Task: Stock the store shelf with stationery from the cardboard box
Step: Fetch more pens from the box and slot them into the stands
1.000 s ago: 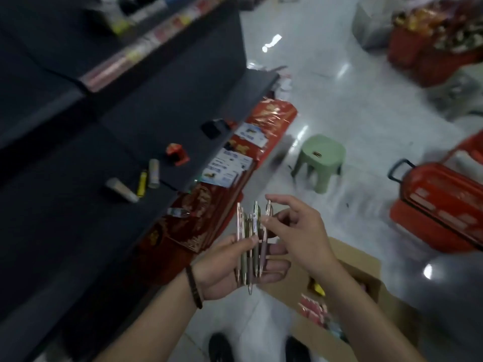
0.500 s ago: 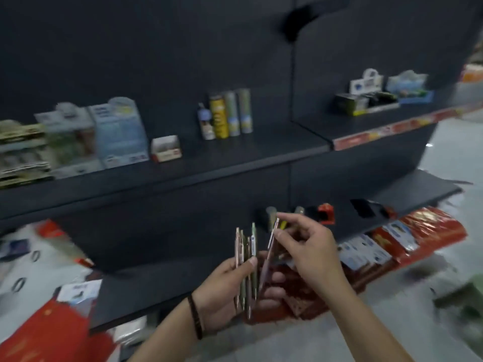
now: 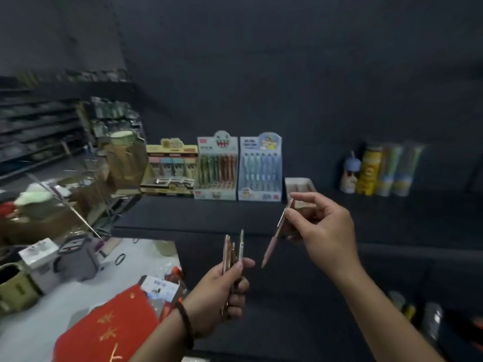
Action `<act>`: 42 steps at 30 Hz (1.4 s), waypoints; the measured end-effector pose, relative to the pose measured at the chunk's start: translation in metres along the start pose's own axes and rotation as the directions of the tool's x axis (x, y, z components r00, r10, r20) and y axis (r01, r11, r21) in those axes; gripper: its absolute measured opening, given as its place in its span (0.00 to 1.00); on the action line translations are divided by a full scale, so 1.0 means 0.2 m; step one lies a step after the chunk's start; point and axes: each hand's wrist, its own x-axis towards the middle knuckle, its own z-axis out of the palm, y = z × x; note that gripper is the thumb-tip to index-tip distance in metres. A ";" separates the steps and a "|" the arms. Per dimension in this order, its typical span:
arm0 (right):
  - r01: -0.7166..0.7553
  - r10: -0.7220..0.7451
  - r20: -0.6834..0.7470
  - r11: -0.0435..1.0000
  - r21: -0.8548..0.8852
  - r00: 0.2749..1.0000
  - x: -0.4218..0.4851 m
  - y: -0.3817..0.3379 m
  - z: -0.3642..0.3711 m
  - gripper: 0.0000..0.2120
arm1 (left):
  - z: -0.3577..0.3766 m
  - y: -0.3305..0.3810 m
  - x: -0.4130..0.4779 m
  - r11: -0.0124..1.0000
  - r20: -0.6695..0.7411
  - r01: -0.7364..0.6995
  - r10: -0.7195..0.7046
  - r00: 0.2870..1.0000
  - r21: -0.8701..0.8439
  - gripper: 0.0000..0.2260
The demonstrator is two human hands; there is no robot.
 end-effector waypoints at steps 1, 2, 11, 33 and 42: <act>0.022 -0.022 0.009 1.000 0.001 1.000 0.08 0.01 0.04 0.11 | -0.04 0.05 0.05 1.000 -0.027 -0.020 0.020 0.999 -0.014 0.11; 0.042 -0.042 0.018 0.999 0.000 0.999 0.17 0.02 0.09 0.11 | -0.06 0.10 0.08 0.999 -0.049 -0.043 0.041 0.998 -0.031 0.11; 0.189 -0.178 0.089 0.972 -0.140 0.980 0.88 0.22 0.51 0.10 | -0.30 0.47 0.36 0.951 -0.188 -0.307 0.306 0.933 0.022 0.13; 0.147 -0.200 -0.044 0.839 -0.525 0.979 1.41 0.56 1.23 0.08 | -0.89 1.06 1.17 0.963 0.141 -0.256 0.242 0.960 0.089 0.13; 0.180 -0.208 0.023 0.776 -0.604 0.978 1.47 0.58 1.30 0.07 | -0.92 1.00 1.22 0.973 0.227 -0.232 0.227 0.947 -0.006 0.19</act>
